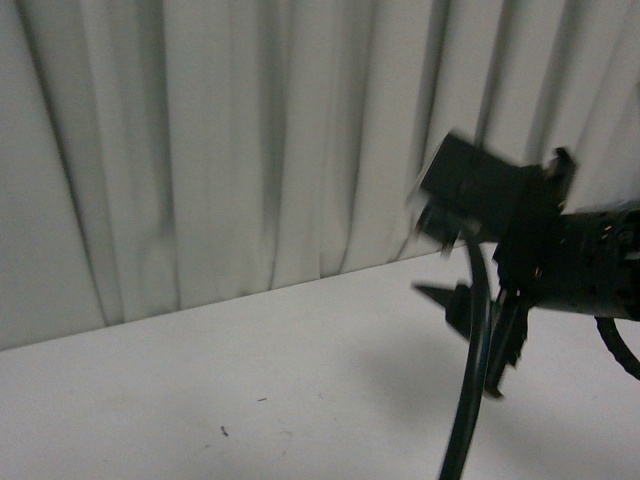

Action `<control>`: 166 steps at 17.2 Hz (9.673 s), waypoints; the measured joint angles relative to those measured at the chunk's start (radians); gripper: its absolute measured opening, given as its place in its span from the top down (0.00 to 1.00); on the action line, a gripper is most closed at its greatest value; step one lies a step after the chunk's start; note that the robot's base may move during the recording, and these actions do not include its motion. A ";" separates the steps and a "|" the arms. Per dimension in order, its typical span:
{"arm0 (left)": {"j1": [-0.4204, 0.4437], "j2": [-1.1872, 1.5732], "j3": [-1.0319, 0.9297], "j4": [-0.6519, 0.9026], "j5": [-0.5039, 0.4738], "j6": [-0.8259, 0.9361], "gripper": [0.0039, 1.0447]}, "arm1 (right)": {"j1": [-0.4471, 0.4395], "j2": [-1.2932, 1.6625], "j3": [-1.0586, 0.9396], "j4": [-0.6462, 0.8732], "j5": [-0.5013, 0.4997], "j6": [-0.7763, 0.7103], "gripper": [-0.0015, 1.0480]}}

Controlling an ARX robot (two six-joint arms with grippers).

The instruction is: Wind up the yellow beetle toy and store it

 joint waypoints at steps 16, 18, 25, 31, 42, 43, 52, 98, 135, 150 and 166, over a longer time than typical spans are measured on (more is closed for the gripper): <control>0.000 0.000 0.000 0.000 0.000 0.000 0.06 | 0.103 -0.623 -0.373 0.018 0.148 0.678 0.98; 0.000 0.000 0.000 0.000 0.000 0.000 0.06 | 0.103 -0.692 -0.373 -0.047 0.148 0.678 0.98; 0.000 0.000 0.000 0.000 0.000 0.000 0.06 | 0.103 -0.891 -0.374 -0.239 0.148 0.679 0.98; 0.000 0.000 0.000 0.000 0.000 0.000 0.06 | 0.103 -1.018 -0.374 -0.363 0.148 0.679 0.98; 0.000 0.000 0.000 0.000 0.001 0.000 0.06 | 0.103 -1.244 -0.373 -0.598 0.150 0.680 0.98; 0.000 0.000 0.000 0.000 0.001 0.000 0.06 | 0.103 -1.245 -0.373 -0.598 0.150 0.680 0.98; -0.015 0.016 0.023 -0.085 -0.043 -0.039 0.06 | 0.103 -1.245 -0.373 -0.598 0.150 0.680 0.06; -0.172 2.381 1.829 -0.733 -0.093 1.463 0.06 | 0.103 -1.245 -0.373 -0.599 0.150 0.680 0.06; 0.233 1.976 1.369 -0.304 -0.060 0.570 0.62 | 0.103 -1.245 -0.373 -0.598 0.150 0.680 0.06; 0.223 2.165 1.377 -0.266 -0.100 0.443 0.52 | 0.103 -1.245 -0.373 -0.599 0.150 0.680 0.06; 0.253 1.679 1.188 -0.160 0.151 0.402 0.06 | 0.103 -1.245 -0.373 -0.598 0.150 0.680 0.06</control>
